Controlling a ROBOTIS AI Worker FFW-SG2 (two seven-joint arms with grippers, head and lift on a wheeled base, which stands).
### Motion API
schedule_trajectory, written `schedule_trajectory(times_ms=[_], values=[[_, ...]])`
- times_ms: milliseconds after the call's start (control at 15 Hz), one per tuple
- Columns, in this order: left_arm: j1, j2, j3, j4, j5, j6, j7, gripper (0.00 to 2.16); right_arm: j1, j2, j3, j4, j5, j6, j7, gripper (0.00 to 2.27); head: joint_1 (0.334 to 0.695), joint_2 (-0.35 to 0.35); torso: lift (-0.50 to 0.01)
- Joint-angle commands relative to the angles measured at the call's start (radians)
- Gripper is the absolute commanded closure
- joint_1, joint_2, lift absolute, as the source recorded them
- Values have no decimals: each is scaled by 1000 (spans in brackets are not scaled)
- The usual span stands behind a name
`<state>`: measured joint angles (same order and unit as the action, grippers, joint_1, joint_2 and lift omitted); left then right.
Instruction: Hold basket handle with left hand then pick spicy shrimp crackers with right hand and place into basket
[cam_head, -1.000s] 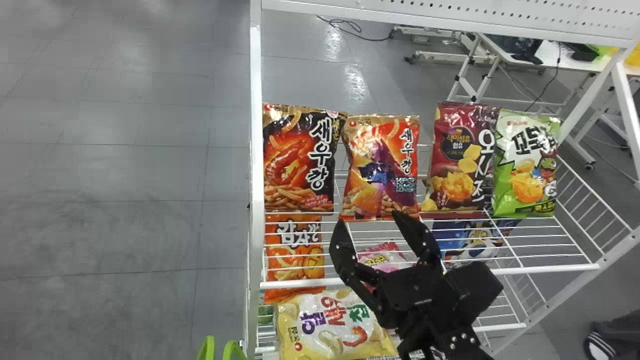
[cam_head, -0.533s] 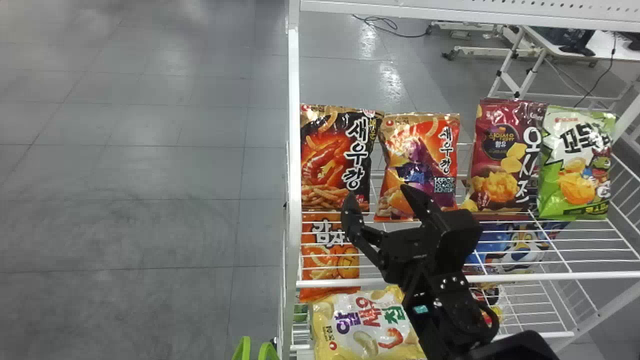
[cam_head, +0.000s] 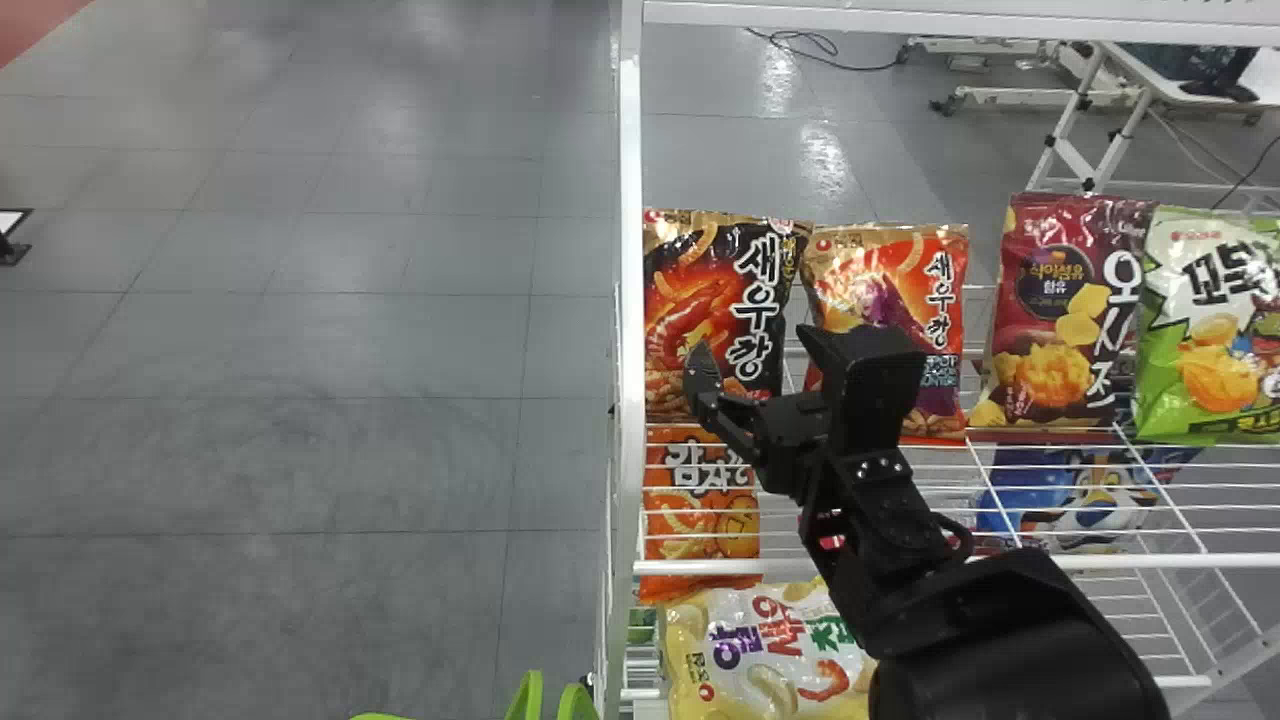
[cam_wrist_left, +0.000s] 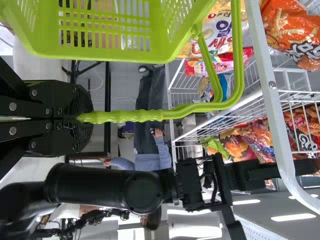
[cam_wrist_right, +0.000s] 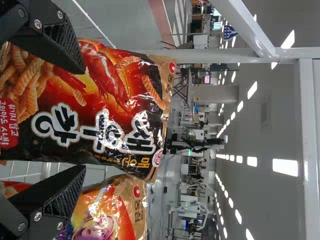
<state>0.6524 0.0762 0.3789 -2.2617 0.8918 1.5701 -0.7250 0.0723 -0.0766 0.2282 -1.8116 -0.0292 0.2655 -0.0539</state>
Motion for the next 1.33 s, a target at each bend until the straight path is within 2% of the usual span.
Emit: schedule_trajectory(times_ms=[0, 533, 667, 800, 933, 1067, 1200, 1267], values=[[-3, 10, 0, 7, 4, 1, 1, 1895, -37, 14, 10, 34, 0, 19, 0, 144, 695, -60, -37], [-33, 20, -20, 37, 6, 1, 3, 1895, -91, 20, 8, 109, -49, 41, 17, 144, 695, -33, -37], [-36, 20, -20, 45, 6, 1, 3, 1895, -92, 20, 5, 115, -54, 38, 39, 245, 695, -34, -37], [-37, 20, -20, 48, 6, 1, 3, 1895, -88, 20, 2, 112, -60, 31, 60, 728, 695, -26, -37], [-40, 19, -20, 54, 4, 1, 3, 1895, -69, 23, -3, 94, -60, 19, 60, 1555, 695, -24, -37], [-43, 19, -21, 56, 4, 1, 4, 1895, -68, 23, -9, 87, -58, 25, 62, 1949, 695, -25, -37], [-43, 19, -23, 56, 4, 1, 7, 1895, -49, 21, -18, 67, -51, 19, 69, 2013, 695, -29, -37], [-45, 19, -23, 56, 4, 1, 9, 1895, -48, 23, -29, 67, -54, 22, 91, 2132, 695, -31, -37]])
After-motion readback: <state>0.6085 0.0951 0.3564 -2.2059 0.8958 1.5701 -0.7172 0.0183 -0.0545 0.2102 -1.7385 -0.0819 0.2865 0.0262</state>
